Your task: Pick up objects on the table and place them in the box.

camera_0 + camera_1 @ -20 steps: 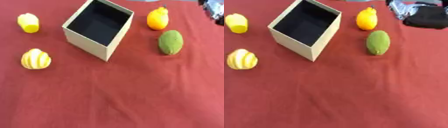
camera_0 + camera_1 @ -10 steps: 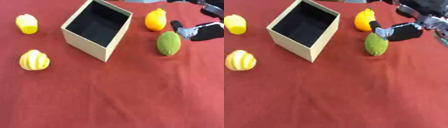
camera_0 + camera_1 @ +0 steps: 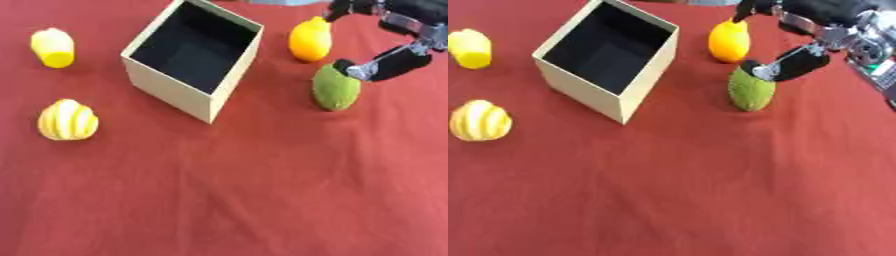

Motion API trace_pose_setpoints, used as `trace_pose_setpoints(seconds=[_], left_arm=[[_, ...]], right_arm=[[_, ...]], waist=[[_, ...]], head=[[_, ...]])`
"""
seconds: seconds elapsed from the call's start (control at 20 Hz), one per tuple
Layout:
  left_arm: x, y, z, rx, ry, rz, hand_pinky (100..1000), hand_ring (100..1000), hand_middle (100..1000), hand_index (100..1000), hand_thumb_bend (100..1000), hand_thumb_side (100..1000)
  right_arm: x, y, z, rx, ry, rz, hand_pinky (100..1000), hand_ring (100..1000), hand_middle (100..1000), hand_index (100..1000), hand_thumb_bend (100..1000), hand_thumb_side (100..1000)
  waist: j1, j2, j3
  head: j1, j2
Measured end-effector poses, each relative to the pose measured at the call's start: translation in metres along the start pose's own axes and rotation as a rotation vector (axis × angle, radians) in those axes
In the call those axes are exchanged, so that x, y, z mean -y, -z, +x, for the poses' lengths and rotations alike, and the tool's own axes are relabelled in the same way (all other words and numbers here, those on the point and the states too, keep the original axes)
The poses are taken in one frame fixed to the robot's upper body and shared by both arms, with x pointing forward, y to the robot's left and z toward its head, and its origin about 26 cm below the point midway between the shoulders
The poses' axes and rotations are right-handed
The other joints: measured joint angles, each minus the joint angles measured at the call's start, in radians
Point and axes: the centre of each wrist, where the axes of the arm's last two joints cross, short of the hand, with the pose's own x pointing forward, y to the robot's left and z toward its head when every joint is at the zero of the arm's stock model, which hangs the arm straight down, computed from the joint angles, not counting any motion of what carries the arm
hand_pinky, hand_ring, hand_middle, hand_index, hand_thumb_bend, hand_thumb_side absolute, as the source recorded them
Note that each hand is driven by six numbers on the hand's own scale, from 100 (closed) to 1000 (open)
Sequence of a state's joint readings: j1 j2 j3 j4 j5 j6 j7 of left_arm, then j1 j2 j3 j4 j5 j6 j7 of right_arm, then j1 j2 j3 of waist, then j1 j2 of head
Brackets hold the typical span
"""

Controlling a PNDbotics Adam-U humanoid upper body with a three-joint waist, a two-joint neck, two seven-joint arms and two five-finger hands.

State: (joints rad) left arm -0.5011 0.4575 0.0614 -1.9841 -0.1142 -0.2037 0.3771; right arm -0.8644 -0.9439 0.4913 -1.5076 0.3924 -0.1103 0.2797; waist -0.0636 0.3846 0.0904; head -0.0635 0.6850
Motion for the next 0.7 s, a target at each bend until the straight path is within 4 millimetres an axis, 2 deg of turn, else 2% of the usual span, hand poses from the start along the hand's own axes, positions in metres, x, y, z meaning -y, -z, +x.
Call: trace_pose_setpoints(seconds=[0.1,0.2,0.4,0.7], left_arm=[[0.000,0.000,0.000,-0.001,0.000,0.000,761,772,744,890,323,748],[0.000,0.000,0.000,-0.003,0.001,-0.001,761,772,744,890,322,750],[0.000,-0.001,0.000,-0.008,0.002,-0.003,761,772,744,890,320,751],[0.000,-0.001,0.000,-0.011,0.003,-0.005,761,772,744,890,318,752]], right_arm=[[0.000,0.001,-0.002,-0.013,0.022,0.027,889,929,870,844,369,106],[0.001,0.000,-0.003,-0.025,0.035,0.054,890,932,876,849,408,185],[0.007,-0.002,-0.006,-0.030,0.045,0.098,895,942,885,861,392,345],[0.025,-0.008,-0.006,-0.023,0.060,0.191,893,943,884,864,411,356]], waist=[[0.001,0.000,0.000],[0.003,0.000,-0.001],[0.005,0.000,-0.004],[0.005,0.000,-0.011]], head=[[0.000,0.000],[0.001,0.000],[0.001,0.001],[0.005,0.001]])
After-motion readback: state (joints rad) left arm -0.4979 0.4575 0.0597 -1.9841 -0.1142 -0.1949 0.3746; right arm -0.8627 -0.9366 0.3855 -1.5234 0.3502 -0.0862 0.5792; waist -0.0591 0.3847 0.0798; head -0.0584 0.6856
